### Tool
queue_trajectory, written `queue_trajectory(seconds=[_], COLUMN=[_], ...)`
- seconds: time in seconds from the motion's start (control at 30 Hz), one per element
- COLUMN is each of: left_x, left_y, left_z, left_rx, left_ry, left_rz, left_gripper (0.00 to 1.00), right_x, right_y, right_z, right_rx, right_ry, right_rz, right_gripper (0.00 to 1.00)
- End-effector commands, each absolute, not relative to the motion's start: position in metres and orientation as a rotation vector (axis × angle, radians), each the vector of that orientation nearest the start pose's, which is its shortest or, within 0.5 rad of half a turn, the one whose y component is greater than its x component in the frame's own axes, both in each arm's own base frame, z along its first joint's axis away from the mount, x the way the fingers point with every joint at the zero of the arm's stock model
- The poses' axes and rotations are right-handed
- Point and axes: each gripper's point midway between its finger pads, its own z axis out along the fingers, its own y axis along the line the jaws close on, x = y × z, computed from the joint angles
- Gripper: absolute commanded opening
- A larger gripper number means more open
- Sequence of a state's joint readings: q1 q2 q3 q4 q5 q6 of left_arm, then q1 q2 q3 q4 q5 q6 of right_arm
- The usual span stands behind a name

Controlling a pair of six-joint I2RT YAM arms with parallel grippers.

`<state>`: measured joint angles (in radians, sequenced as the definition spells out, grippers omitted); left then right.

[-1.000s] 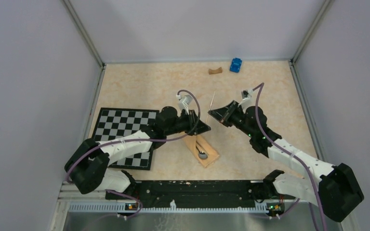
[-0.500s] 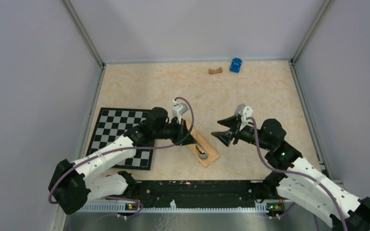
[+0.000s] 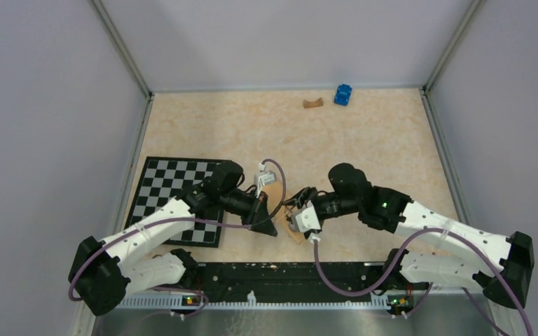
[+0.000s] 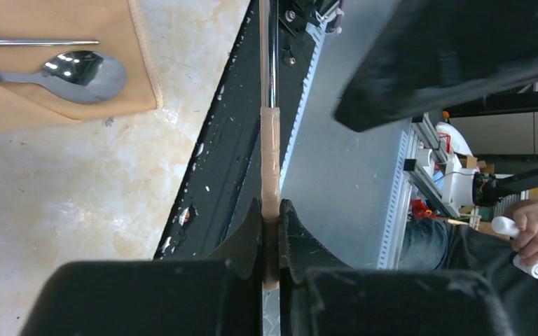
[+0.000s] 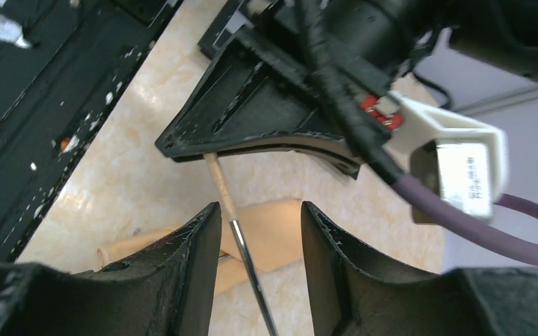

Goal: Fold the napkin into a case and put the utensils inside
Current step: Pass from the left arm to the right

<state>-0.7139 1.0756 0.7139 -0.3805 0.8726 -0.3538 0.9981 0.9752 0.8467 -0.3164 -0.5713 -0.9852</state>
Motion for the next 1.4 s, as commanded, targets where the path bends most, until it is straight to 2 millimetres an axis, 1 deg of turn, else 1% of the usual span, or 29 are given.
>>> queue_trajectory(seconds=[0.0, 0.1, 0.2, 0.4, 0.6, 0.77, 0.83, 0.87, 0.9, 0.97, 1.0, 1.03, 1.1, 1.13, 1.17, 1.2, 1.23, 1.27, 1.3, 1.33, 1.37], left_x=[0.086, 0.084, 0.083, 0.082, 0.080, 0.080, 0.081, 0.083, 0.086, 0.096, 0.104, 0.113, 0.135, 0.151, 0.163, 0.177, 0.191, 0.200, 0.205, 0.209, 0.213], left_y=[-0.272, -0.271, -0.271, -0.272, -0.272, -0.272, -0.272, -0.272, -0.272, -0.271, -0.270, -0.267, -0.258, -0.249, -0.241, -0.231, -0.222, -0.216, -0.215, -0.215, -0.217], left_z=[0.187, 0.185, 0.185, 0.187, 0.187, 0.188, 0.187, 0.186, 0.185, 0.183, 0.182, 0.182, 0.182, 0.179, 0.177, 0.172, 0.166, 0.161, 0.156, 0.153, 0.149], left_rx=[1.010, 1.013, 1.020, 1.025, 1.023, 1.019, 1.013, 1.000, 0.980, 0.918, 0.870, 0.812, 0.674, 0.566, 0.469, 0.353, 0.238, 0.152, 0.087, 0.039, -0.005], left_ry=[2.195, 2.198, 2.195, 2.195, 2.203, 2.206, 2.213, 2.224, 2.243, 2.271, 2.282, 2.290, 2.301, 2.318, 2.333, 2.350, 2.355, 2.360, 2.360, 2.356, 2.357], left_rz=[-1.587, -1.591, -1.604, -1.622, -1.636, -1.643, -1.635, -1.619, -1.591, -1.516, -1.466, -1.421, -1.337, -1.269, -1.224, -1.162, -1.083, -1.053, -1.049, -1.056, -1.072], left_gripper=[0.00, 0.00, 0.00, 0.00, 0.00, 0.00, 0.00, 0.01, 0.10, 0.37, 0.47, 0.53, 0.59, 0.62, 0.73, 0.79, 0.82, 0.83, 0.83, 0.83, 0.82], right_x=[0.113, 0.107, 0.106, 0.111, 0.114, 0.116, 0.116, 0.117, 0.118, 0.120, 0.122, 0.127, 0.135, 0.140, 0.145, 0.150, 0.152, 0.155, 0.160, 0.171, 0.177], right_y=[0.316, 0.317, 0.319, 0.320, 0.321, 0.322, 0.321, 0.320, 0.318, 0.311, 0.307, 0.303, 0.294, 0.291, 0.288, 0.286, 0.284, 0.282, 0.279, 0.271, 0.265], right_z=[0.238, 0.229, 0.219, 0.209, 0.204, 0.199, 0.197, 0.197, 0.194, 0.191, 0.187, 0.185, 0.181, 0.181, 0.181, 0.182, 0.181, 0.179, 0.178, 0.174, 0.168], right_rx=[-1.926, -1.957, -1.974, -1.989, -2.004, -2.009, -2.007, -1.997, -1.983, -1.948, -1.919, -1.867, -1.731, -1.630, -1.515, -1.405, -1.311, -1.222, -1.122, -0.995, -0.888], right_ry=[0.632, 0.639, 0.649, 0.659, 0.651, 0.650, 0.657, 0.676, 0.719, 0.810, 0.885, 0.972, 1.154, 1.255, 1.357, 1.441, 1.519, 1.589, 1.662, 1.742, 1.824], right_rz=[0.564, 0.600, 0.596, 0.550, 0.529, 0.515, 0.514, 0.514, 0.519, 0.519, 0.523, 0.519, 0.523, 0.535, 0.554, 0.573, 0.603, 0.620, 0.630, 0.587, 0.572], right_gripper=[0.44, 0.41, 0.39, 0.30, 0.25, 0.11, 0.00, 0.00, 0.00, 0.00, 0.00, 0.00, 0.00, 0.00, 0.00, 0.00, 0.00, 0.00, 0.00, 0.00, 0.00])
